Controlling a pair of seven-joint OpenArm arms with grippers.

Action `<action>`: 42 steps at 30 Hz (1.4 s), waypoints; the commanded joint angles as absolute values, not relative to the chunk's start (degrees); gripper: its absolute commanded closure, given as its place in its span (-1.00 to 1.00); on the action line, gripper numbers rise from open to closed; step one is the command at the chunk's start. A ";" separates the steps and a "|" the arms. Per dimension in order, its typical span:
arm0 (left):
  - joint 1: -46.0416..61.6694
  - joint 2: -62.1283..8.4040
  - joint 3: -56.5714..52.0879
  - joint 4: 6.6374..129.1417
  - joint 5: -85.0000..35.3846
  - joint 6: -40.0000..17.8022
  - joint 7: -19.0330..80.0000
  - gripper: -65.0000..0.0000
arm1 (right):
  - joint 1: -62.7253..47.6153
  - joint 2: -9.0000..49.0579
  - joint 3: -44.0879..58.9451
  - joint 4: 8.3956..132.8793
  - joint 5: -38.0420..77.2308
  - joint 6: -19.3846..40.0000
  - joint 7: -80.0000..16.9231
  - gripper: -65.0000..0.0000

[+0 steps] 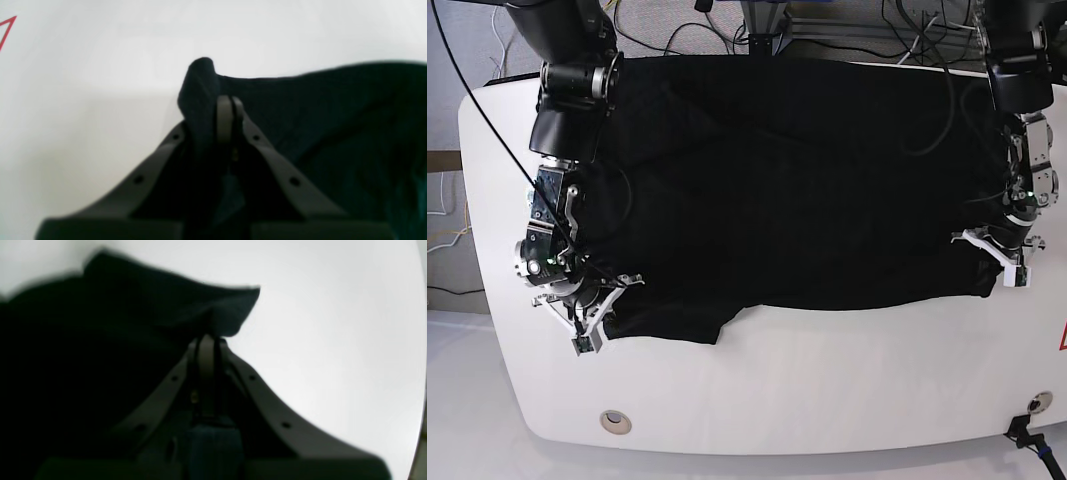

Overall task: Fold the T-shirt properly
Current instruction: 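Lift the hem and fold it over toward the collar with both grippers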

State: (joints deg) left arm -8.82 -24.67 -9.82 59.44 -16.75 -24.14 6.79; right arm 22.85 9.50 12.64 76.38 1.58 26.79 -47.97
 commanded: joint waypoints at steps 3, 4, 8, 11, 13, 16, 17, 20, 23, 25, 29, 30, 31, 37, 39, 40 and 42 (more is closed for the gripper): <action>-5.93 -25.98 -14.20 64.84 -17.54 -24.22 5.41 1.00 | 21.05 10.24 12.88 85.93 2.33 28.26 -52.26 1.00; -4.88 -25.98 -14.81 65.98 -17.54 -24.22 5.41 1.00 | 19.65 10.42 12.88 88.04 2.24 28.70 -52.97 1.00; -0.48 -26.24 -15.43 69.85 -17.54 -24.22 5.49 1.00 | 15.25 10.59 12.88 95.08 2.07 28.97 -56.04 1.00; 2.59 -28.00 -15.52 71.96 -17.54 -24.22 5.49 1.00 | 12.97 10.59 12.97 99.03 1.98 28.97 -59.47 1.00; 3.82 -28.00 -15.52 72.92 -17.63 -24.22 5.49 1.00 | 10.59 10.59 12.97 102.20 1.98 28.97 -59.91 1.00; 6.20 -28.09 -15.60 75.12 -17.63 -24.22 5.49 1.00 | 7.16 10.59 12.97 105.71 1.98 28.97 -60.00 1.00; 6.99 -28.09 -15.78 75.82 -17.63 -24.22 5.49 1.00 | 6.11 10.59 12.97 106.68 1.98 28.97 -60.00 1.00; 9.36 -28.09 -18.07 77.85 -17.63 -24.22 5.49 1.00 | 3.30 10.68 12.97 108.44 1.98 28.97 -60.00 1.00; 11.47 -28.09 -19.56 79.96 -17.63 -24.22 5.49 1.00 | 0.75 11.56 12.97 110.46 1.98 28.97 -60.00 1.00; 12.70 -28.09 -20.00 80.84 -17.63 -24.22 5.49 1.00 | -0.66 11.82 12.97 111.34 2.07 28.97 -60.00 1.00; 14.46 -28.09 -21.14 80.84 -17.54 -24.31 5.49 1.00 | -2.95 11.91 12.97 111.60 1.89 28.97 -60.00 1.00; 14.46 -28.09 -21.14 80.84 -17.54 -24.31 5.49 1.00 | -3.82 12.00 12.97 111.60 1.89 28.97 -60.00 1.00; 14.55 -28.09 -21.23 80.84 -17.45 -24.31 5.49 1.00 | -4.53 12.00 12.97 111.87 1.89 28.97 -60.00 1.00; 15.69 -28.18 -21.23 80.75 -17.36 -24.31 5.49 1.00 | -7.87 12.00 12.97 112.31 2.07 28.97 -60.00 1.00; 15.69 -28.18 -21.14 80.75 -17.27 -24.31 5.49 1.00 | -8.75 12.00 12.97 112.31 2.07 28.97 -60.00 1.00; 15.69 -28.18 -20.97 80.75 -17.27 -24.40 5.49 1.00 | -9.01 12.00 12.97 112.31 2.07 28.97 -60.00 1.00; 16.92 -29.14 -20.79 80.75 -17.19 -26.24 5.49 1.00 | -9.19 12.00 12.97 112.31 1.98 28.97 -60.00 1.00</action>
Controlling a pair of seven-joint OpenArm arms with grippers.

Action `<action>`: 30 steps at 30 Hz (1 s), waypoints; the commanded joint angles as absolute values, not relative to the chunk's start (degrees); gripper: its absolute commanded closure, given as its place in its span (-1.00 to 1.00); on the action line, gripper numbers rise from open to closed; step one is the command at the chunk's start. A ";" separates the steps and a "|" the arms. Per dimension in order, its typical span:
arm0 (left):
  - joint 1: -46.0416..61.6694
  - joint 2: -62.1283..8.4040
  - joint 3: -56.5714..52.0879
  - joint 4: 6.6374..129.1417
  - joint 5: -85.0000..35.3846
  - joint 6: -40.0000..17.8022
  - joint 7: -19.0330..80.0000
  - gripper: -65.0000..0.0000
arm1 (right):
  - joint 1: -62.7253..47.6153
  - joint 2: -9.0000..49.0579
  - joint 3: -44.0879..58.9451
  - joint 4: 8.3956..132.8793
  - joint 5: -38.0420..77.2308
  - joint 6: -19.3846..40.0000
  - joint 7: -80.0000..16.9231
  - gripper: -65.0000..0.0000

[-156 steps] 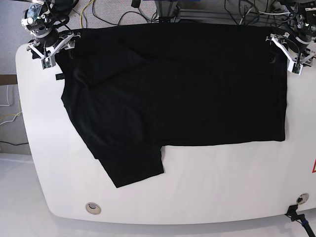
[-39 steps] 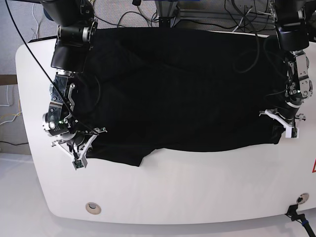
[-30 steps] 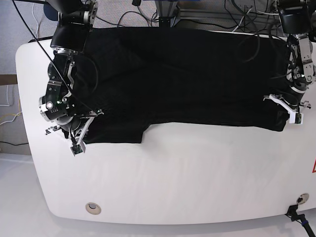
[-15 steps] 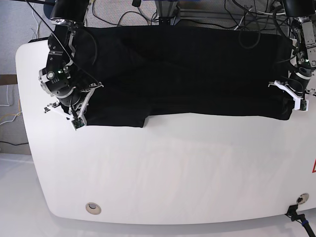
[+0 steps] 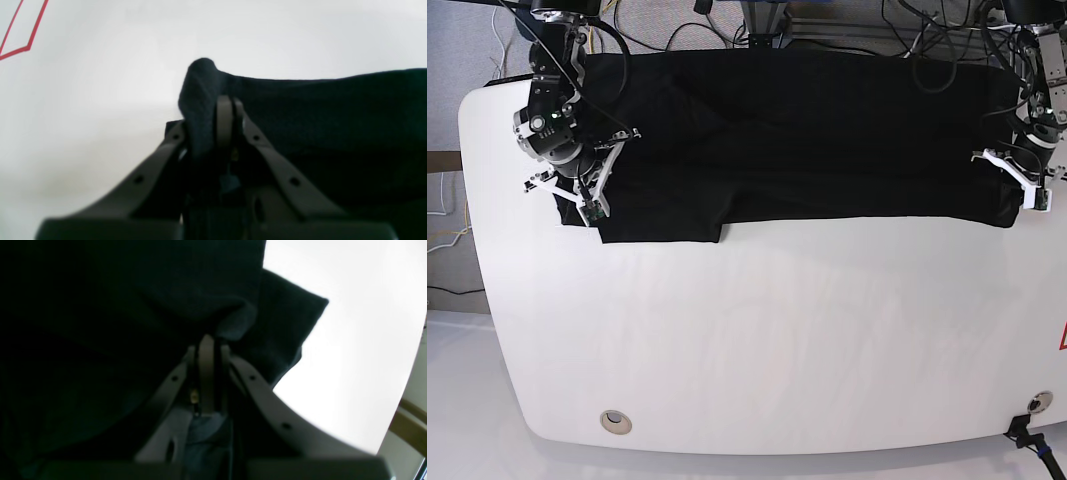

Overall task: Fold the T-shirt properly
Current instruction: 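Lift the hem and fold it over toward the collar with both grippers, then release the hem and reposition the right gripper along the folded edge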

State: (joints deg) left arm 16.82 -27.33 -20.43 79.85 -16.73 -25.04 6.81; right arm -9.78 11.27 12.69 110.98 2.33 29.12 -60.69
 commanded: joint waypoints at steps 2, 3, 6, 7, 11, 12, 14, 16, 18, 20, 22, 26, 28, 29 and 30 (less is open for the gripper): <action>17.71 -30.37 -19.91 80.75 -17.19 -29.14 5.67 1.00 | -10.15 12.00 12.97 112.22 1.98 28.97 -60.00 1.00; 17.80 -30.46 -19.65 80.75 -17.19 -30.29 6.90 1.00 | -10.33 12.00 12.97 112.13 1.98 28.97 -60.00 0.83; 17.63 -32.13 -19.65 80.75 -17.19 -32.84 13.76 1.00 | -11.47 12.00 12.97 112.13 1.98 28.97 -60.00 0.11; 17.71 -33.01 -19.47 80.66 -17.19 -33.27 15.25 1.00 | -11.56 12.00 12.97 112.13 1.89 28.97 -60.00 -0.11; 17.80 -33.27 -19.82 80.66 -17.19 -33.19 17.80 -0.01 | -12.00 13.05 12.97 112.04 1.89 28.97 -60.00 -0.52; 17.80 -33.36 -19.82 80.57 -17.19 -33.10 17.80 -0.30 | -11.82 13.14 13.05 112.04 1.89 28.97 -60.00 -0.52; 17.54 -33.36 -19.82 80.57 -17.19 -31.60 17.80 -0.35 | -10.07 13.14 13.05 112.04 1.89 28.97 -59.91 -0.52; 17.19 -33.36 -19.82 80.57 -17.19 -31.43 17.71 -0.27 | -6.99 13.23 13.58 111.78 1.98 28.97 -59.74 -0.52; 16.22 -33.36 -19.47 80.84 -17.27 -31.52 17.71 -0.26 | -3.03 12.62 15.16 109.49 2.24 28.97 -59.65 -0.52; 16.04 -33.27 -19.47 80.92 -17.54 -32.31 17.54 -0.25 | 2.07 11.74 15.52 104.84 2.33 29.05 -59.65 -0.52; 14.64 -33.10 -19.47 81.45 -17.54 -33.63 17.54 -0.25 | 6.55 11.47 15.60 100.18 2.33 29.05 -59.56 -0.52; 13.76 -33.01 -19.47 81.80 -17.45 -33.80 17.63 -0.25 | 12.35 11.21 15.60 90.51 2.33 29.05 -56.04 -0.52; 13.76 -33.01 -19.38 81.80 -17.45 -33.80 17.63 -0.25 | 13.93 11.21 15.96 85.67 2.33 29.05 -53.67 -0.52; 13.76 -33.01 -19.38 81.80 -17.45 -33.80 17.63 -0.25 | 14.20 11.03 17.19 83.21 2.33 29.05 -52.44 -0.52; 13.76 -33.01 -19.38 81.80 -17.36 -33.80 17.63 -0.25 | 14.37 11.03 18.33 80.92 2.33 29.05 -51.47 -0.52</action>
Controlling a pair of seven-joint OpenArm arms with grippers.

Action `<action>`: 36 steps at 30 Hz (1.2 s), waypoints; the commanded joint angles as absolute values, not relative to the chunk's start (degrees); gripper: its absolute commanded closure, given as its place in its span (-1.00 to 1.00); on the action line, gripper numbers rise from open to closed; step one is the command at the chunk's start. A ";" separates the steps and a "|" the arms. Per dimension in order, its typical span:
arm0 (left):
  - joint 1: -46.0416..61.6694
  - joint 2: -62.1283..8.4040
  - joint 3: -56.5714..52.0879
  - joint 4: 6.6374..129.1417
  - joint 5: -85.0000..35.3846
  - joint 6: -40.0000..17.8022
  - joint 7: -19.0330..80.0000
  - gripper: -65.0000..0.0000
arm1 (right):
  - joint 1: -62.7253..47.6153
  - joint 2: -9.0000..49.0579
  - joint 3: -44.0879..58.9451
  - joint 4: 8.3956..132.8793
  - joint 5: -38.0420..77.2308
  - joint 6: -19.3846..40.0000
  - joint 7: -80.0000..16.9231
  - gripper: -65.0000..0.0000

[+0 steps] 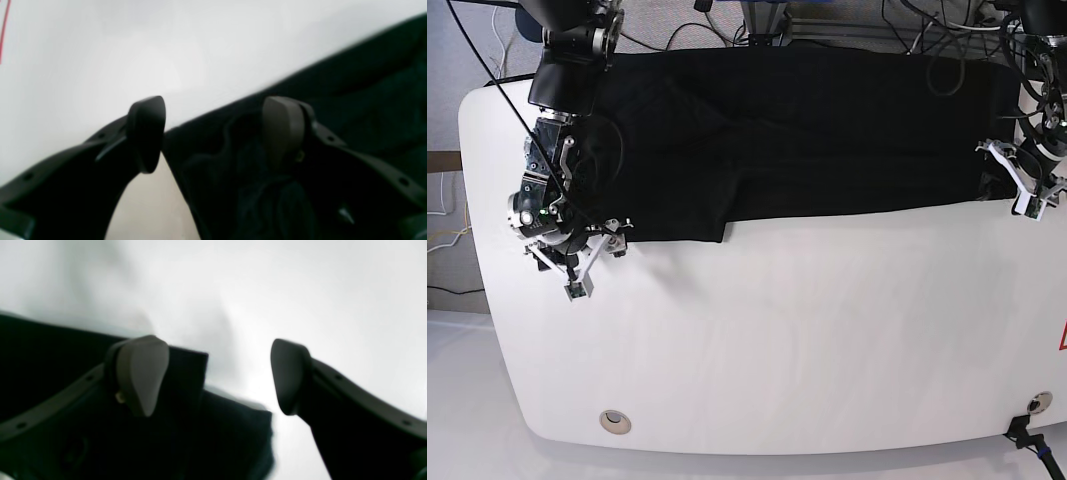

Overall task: Fold the T-shirt properly
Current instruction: 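Release the hem and reposition the right gripper along the folded edge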

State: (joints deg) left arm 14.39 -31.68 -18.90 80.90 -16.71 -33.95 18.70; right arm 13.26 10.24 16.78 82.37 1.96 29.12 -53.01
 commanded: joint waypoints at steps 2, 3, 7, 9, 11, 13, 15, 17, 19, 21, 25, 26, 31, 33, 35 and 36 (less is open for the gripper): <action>13.76 -33.01 -19.38 81.71 -17.27 -33.80 17.63 -0.25 | 15.52 10.95 19.82 76.79 2.42 30.02 -49.27 -0.52; 13.76 -33.01 -19.38 81.71 -17.27 -33.80 17.63 -0.25 | 15.52 10.95 20.35 74.77 2.42 30.99 -48.22 -0.52; 13.76 -33.01 -19.38 81.71 -17.27 -33.89 17.63 -0.25 | 15.52 10.95 22.20 70.99 2.42 33.36 -46.73 -0.52; 13.76 -33.01 -19.38 81.71 -17.27 -33.89 17.63 -0.25 | 15.16 9.98 22.20 71.08 2.42 34.24 -46.81 -0.52; 13.76 -33.01 -19.38 81.63 -17.27 -33.89 17.71 -0.25 | 14.99 9.01 22.20 71.25 2.33 35.30 -47.08 -0.52; 13.76 -33.01 -19.38 81.63 -17.27 -33.89 17.71 -0.25 | 14.99 8.31 22.11 71.25 2.33 35.91 -47.08 -0.52; 13.76 -33.01 -19.38 81.63 -17.27 -33.89 17.71 -0.25 | 14.81 6.99 22.11 71.25 2.24 36.18 -47.08 -0.52; 13.76 -33.01 -19.38 81.63 -17.27 -33.89 17.71 -0.25 | 14.55 6.64 22.11 71.25 2.24 36.18 -47.08 -0.51; 13.76 -33.01 -19.38 81.63 -17.27 -33.89 17.71 -0.25 | 14.20 6.55 22.11 71.25 2.24 36.18 -47.08 -0.39; 13.76 -33.01 -19.38 81.54 -17.27 -33.89 17.71 -0.25 | 14.20 6.55 22.11 71.25 2.24 36.18 -47.08 -0.06; 13.76 -33.01 -19.38 81.54 -17.27 -33.89 17.71 -0.25 | 14.20 6.46 22.11 71.16 2.24 36.18 -47.08 0.80; 13.76 -33.01 -19.38 81.54 -17.27 -33.89 17.71 -0.25 | 14.20 6.46 22.11 71.16 2.24 36.18 -47.08 1.00; 13.76 -32.92 -19.38 81.54 -17.27 -33.89 17.71 -0.25 | 14.46 6.46 22.02 71.34 2.24 36.18 -47.08 1.00; 13.76 -32.92 -19.30 81.54 -17.19 -33.89 17.71 -0.25 | 14.81 6.46 22.02 73.10 2.33 36.18 -47.08 1.00; 13.76 -32.92 -18.07 81.54 -17.19 -33.63 17.63 -0.25 | 14.81 5.67 22.02 77.14 2.33 36.18 -47.43 1.00; 13.76 -32.92 -17.80 81.54 -17.19 -33.63 17.63 -0.25 | 14.81 5.05 22.02 79.16 2.33 36.18 -48.84 1.00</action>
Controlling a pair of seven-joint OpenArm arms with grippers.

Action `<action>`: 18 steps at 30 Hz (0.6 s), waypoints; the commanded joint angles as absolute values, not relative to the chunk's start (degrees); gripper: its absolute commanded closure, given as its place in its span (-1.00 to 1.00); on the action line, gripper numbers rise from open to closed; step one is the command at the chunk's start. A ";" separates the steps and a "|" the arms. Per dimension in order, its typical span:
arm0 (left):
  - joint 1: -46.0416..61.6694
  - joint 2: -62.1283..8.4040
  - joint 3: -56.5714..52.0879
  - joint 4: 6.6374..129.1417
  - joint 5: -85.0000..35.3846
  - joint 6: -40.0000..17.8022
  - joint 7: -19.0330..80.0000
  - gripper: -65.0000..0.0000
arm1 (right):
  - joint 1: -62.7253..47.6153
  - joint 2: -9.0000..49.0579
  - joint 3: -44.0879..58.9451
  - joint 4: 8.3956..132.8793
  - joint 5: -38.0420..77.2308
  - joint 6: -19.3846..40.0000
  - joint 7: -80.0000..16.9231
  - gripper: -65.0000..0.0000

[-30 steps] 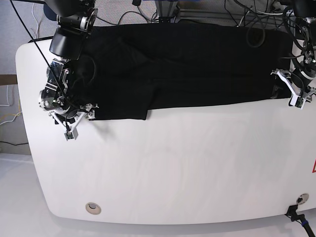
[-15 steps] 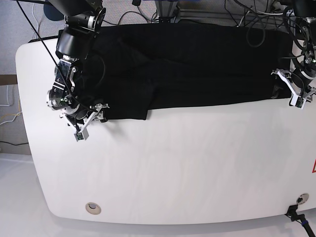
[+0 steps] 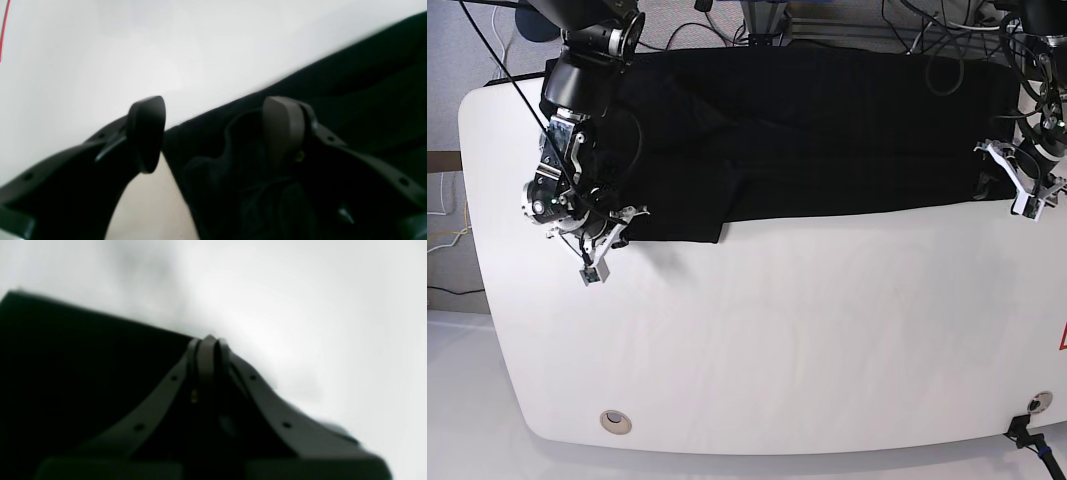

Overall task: Fold the T-shirt properly
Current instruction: 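Release the hem and reposition the right gripper along the folded edge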

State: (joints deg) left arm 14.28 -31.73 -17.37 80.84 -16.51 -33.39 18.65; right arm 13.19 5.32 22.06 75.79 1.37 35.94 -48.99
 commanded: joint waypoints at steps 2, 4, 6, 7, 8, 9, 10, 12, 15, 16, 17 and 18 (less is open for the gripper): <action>13.76 -32.92 -17.80 81.45 -17.19 -33.63 17.63 -0.25 | 14.90 4.53 22.02 84.18 2.33 36.35 -52.79 1.00; 13.67 -32.22 -17.80 81.45 -17.19 -33.63 17.63 -0.25 | 14.81 3.47 22.02 89.36 2.33 38.81 -57.19 1.00; 13.32 -31.87 -17.80 81.45 -17.19 -33.63 17.63 -0.25 | 14.46 2.24 22.02 94.29 2.33 40.00 -61.76 1.00; 12.79 -31.78 -17.80 81.45 -17.19 -33.63 17.63 -0.25 | 13.58 2.07 22.02 96.57 2.33 40.00 -64.40 1.00; 12.53 -31.78 -17.80 81.45 -17.19 -33.63 17.63 -0.25 | 12.62 1.89 22.02 99.03 2.33 40.00 -66.86 1.00; 12.53 -31.78 -17.80 81.45 -17.19 -33.63 17.63 -0.25 | 11.82 1.36 21.93 101.49 2.42 40.00 -68.70 1.00; 12.53 -31.78 -17.80 81.45 -17.19 -33.63 17.63 -0.25 | 10.86 0.66 21.85 103.87 2.33 40.00 -70.29 1.00; 12.44 -31.78 -17.80 81.45 -17.19 -33.63 17.63 -0.25 | 8.40 0.48 20.00 108.00 2.33 40.00 -74.33 1.00; 11.65 -31.69 -17.80 81.36 -17.19 -33.63 17.71 -0.25 | 3.65 0.48 16.31 112.84 2.33 40.00 -78.29 1.00; 11.56 -31.69 -17.80 81.36 -17.19 -33.63 17.71 -0.25 | 2.51 0.48 15.34 113.19 2.33 40.00 -78.90 1.00; 11.47 -31.69 -17.71 81.27 -17.19 -33.63 17.71 -0.25 | 1.36 0.48 14.29 113.19 2.33 40.00 -79.69 1.00; 11.30 -31.69 -17.19 81.01 -17.19 -33.63 17.71 -0.25 | 0.40 0.48 13.49 113.19 2.33 40.00 -80.00 1.00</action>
State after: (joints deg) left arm 11.84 -30.41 -16.91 80.62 -16.53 -33.54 18.83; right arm -0.60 0.14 14.11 112.38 2.79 39.90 -80.18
